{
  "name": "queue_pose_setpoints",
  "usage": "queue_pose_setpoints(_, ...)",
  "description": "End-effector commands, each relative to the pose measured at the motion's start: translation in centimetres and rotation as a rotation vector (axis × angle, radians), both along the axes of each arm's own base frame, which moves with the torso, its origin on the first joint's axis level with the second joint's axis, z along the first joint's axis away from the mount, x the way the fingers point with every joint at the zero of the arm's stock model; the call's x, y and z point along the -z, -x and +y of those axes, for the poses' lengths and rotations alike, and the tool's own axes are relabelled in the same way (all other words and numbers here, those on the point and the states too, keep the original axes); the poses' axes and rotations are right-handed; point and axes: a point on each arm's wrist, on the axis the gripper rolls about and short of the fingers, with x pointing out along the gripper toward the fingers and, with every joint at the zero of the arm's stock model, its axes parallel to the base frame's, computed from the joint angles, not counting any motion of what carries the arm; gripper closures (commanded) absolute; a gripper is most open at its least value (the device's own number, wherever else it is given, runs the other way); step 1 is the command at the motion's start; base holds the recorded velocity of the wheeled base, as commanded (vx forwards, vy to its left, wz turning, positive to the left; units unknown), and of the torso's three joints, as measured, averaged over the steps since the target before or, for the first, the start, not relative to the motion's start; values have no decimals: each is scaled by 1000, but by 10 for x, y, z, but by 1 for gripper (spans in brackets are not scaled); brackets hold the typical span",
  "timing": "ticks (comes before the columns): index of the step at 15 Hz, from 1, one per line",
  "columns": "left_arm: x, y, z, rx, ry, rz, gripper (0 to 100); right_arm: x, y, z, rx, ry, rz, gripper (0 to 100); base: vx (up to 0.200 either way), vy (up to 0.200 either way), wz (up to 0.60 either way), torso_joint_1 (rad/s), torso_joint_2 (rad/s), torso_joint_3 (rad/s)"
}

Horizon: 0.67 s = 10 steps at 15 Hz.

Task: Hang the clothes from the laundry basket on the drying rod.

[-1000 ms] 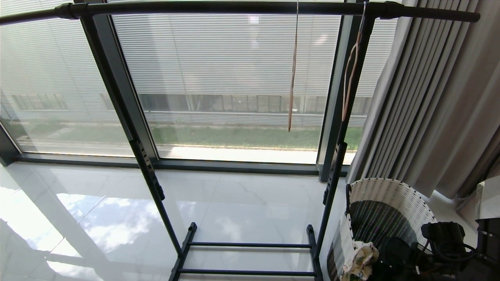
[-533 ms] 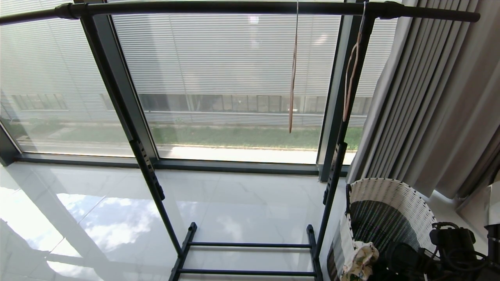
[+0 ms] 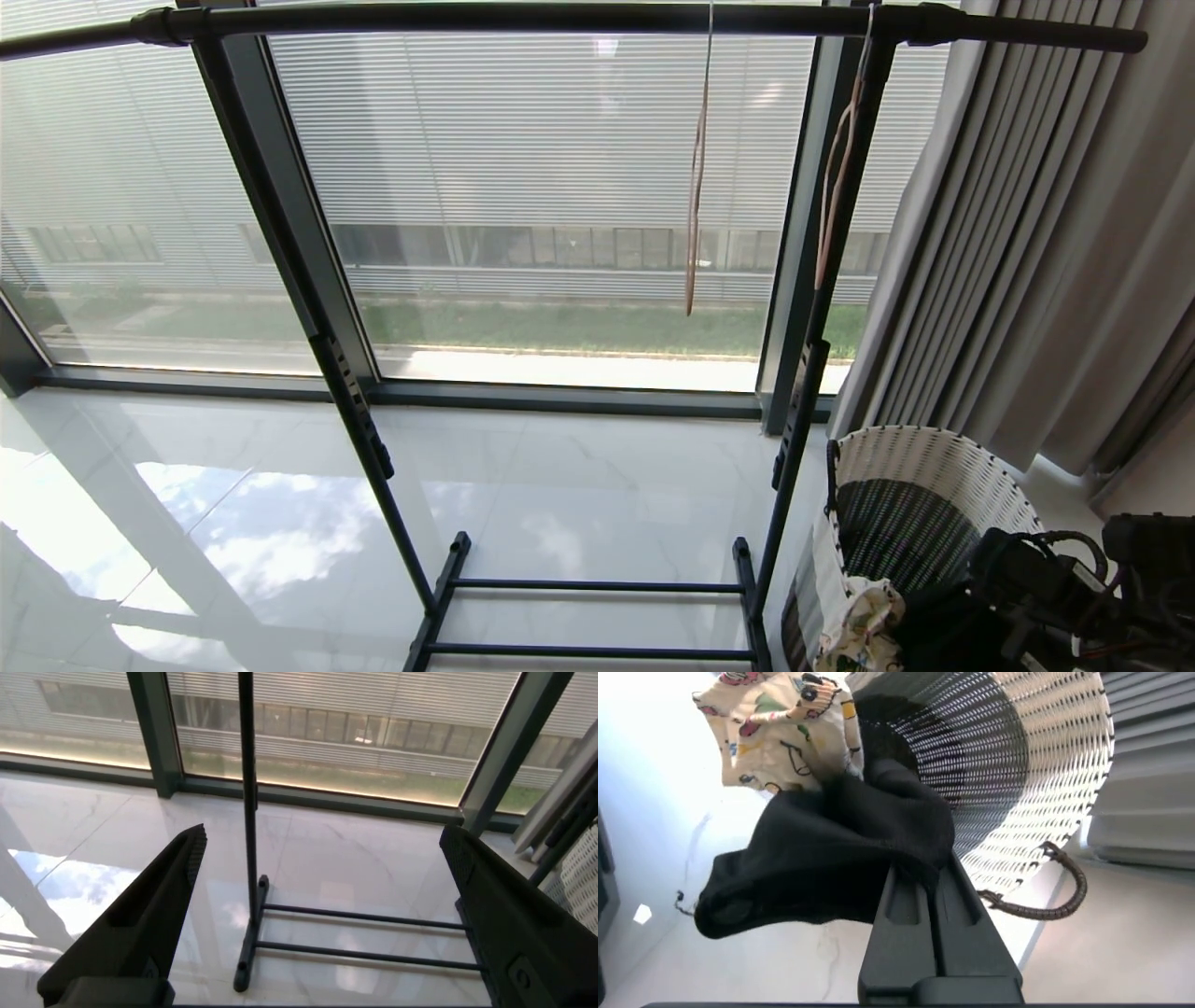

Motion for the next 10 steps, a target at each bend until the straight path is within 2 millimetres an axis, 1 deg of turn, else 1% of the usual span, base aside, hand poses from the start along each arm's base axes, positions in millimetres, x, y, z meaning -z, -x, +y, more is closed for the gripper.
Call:
queue_pose_setpoints(1, 0, 0, 0, -1, 0, 1, 0, -50, 6, 0, 16, -29, -144, 100, 0, 0, 0, 0, 0, 0)
queue_pose_setpoints(2, 0, 0, 0, -1, 0, 1, 0, -71, 8, 0, 12, -32, -159, 100, 0, 0, 0, 0, 0, 0)
queue_pose_setpoints(3, 0, 0, 0, -1, 0, 1, 0, -98, 10, 0, 6, -36, -163, 100, 0, 0, 0, 0, 0, 0)
queue_pose_setpoints(4, 0, 0, 0, -1, 0, 0, 0, -126, 17, 0, -6, -44, -147, 100, 0, 0, 0, 0, 0, 0)
queue_pose_setpoints(5, 0, 0, 0, -1, -1, 1, 0, -152, 28, 0, -21, -51, -118, 100, 0, 0, 0, 0, 0, 0)
queue_pose_setpoints(6, 0, 0, 0, -1, -1, 1, 0, -168, 41, 1, -33, -54, -103, 100, 0, 0, 0, 0, 0, 0)
queue_pose_setpoints(8, 0, 0, 0, -1, -1, 1, 0, -189, 66, 2, -56, -54, -128, 100, 0, 0, 0, 0, 0, 0)
queue_pose_setpoints(10, 0, 0, 0, -1, -1, 1, 0, -197, 86, 2, -78, -53, -163, 100, 0, 0, 0, 0, 0, 0)
